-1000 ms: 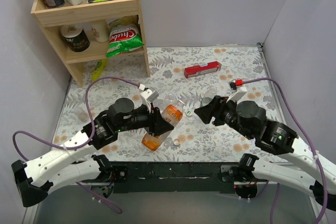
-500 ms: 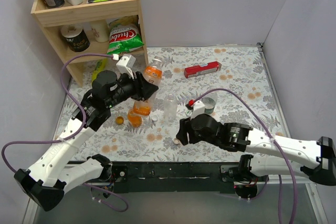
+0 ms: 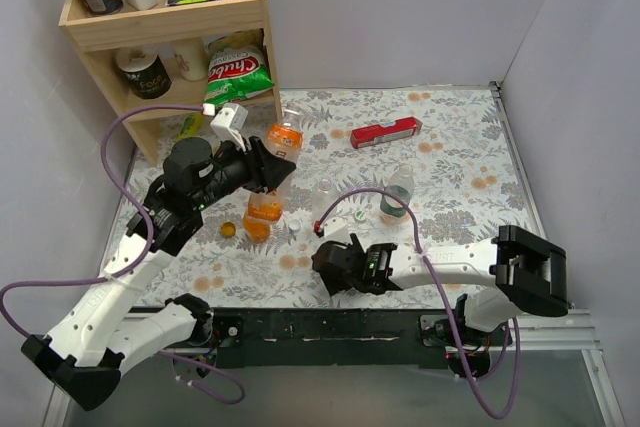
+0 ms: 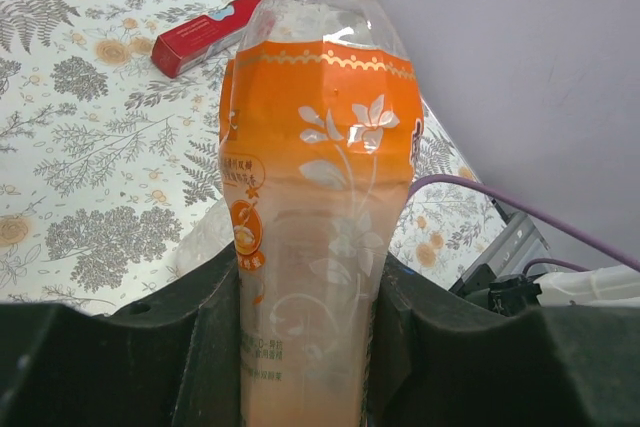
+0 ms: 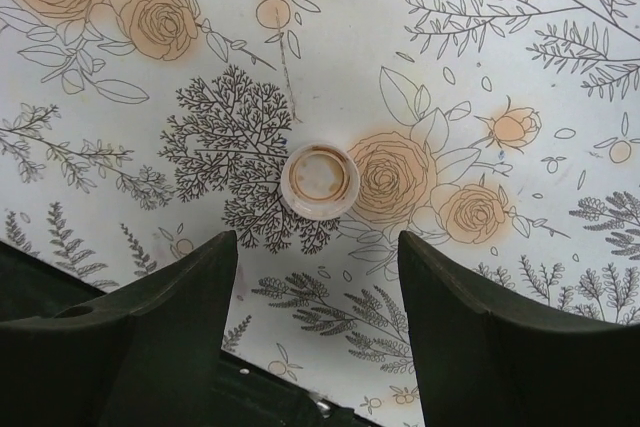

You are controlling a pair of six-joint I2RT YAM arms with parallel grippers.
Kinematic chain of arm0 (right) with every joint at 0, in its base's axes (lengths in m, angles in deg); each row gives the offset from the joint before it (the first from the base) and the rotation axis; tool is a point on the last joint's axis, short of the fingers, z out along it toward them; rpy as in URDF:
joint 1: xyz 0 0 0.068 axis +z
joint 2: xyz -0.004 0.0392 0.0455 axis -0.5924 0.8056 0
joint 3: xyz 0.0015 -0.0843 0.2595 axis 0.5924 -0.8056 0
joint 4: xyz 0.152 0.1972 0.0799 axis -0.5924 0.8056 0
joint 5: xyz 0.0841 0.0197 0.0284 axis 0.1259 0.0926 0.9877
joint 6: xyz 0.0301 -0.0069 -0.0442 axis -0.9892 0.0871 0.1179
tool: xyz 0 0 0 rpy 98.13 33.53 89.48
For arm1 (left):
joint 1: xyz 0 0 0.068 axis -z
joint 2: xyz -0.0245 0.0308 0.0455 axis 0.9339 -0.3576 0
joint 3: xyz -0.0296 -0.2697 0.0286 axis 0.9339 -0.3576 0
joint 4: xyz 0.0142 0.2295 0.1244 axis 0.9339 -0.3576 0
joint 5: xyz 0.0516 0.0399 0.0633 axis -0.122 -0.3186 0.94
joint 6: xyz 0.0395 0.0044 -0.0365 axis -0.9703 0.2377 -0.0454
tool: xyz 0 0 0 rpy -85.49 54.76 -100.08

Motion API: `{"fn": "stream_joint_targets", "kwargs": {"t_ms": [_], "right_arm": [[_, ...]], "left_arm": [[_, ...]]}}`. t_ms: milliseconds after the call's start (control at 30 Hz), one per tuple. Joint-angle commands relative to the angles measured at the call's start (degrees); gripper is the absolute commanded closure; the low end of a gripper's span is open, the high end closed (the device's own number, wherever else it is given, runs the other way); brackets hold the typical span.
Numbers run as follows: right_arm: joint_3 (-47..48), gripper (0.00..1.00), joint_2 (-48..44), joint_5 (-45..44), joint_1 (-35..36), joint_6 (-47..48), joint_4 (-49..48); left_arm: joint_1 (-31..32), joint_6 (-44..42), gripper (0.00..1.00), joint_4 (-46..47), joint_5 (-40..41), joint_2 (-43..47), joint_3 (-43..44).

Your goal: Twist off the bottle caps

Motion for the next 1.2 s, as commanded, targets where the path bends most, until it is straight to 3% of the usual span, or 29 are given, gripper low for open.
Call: {"fn": "stream_joint_targets", "kwargs": {"t_ms": [0, 167, 300, 467, 700, 867, 1167], "right_arm": [[2.32, 0.28, 2.07, -2.27, -0.35, 2.13, -4.29], [1.88, 0.32, 4.53, -1.04, -2.10, 4.33, -7.02], [2.05, 0.43, 6.64, 0.36, -3.34, 5.47, -7.63], [2.32, 0.45, 8.67, 0.37, -3.51, 6.09, -8.16], [3.03, 0.67, 8.76, 0.63, -3.69, 6.79, -4.48], [-1.28, 0.78, 1.48, 0.28, -3.69, 2.76, -2.02], [-11.73, 0.80, -17.42, -3.41, -3.69, -8.58, 11.15]], "left_arm": [[-0.15, 0.04, 0.90, -1.47, -0.93, 2.41, -0.05], [-0.15, -0.14, 0.89, -1.73, -1.11, 2.59, -0.06], [-0.15, -0.66, 0.89, -1.91, -1.55, 2.41, 0.73], [-0.15, -1.63, 0.89, -2.53, -1.81, 2.06, 1.44], [-0.15, -1.81, 0.89, -3.05, -2.08, 2.32, 1.00], [-0.15, -1.89, 0.89, -2.61, -2.43, 2.41, 0.12], [-0.15, -2.25, 0.89, -0.95, -3.40, 1.36, -0.84]]}}
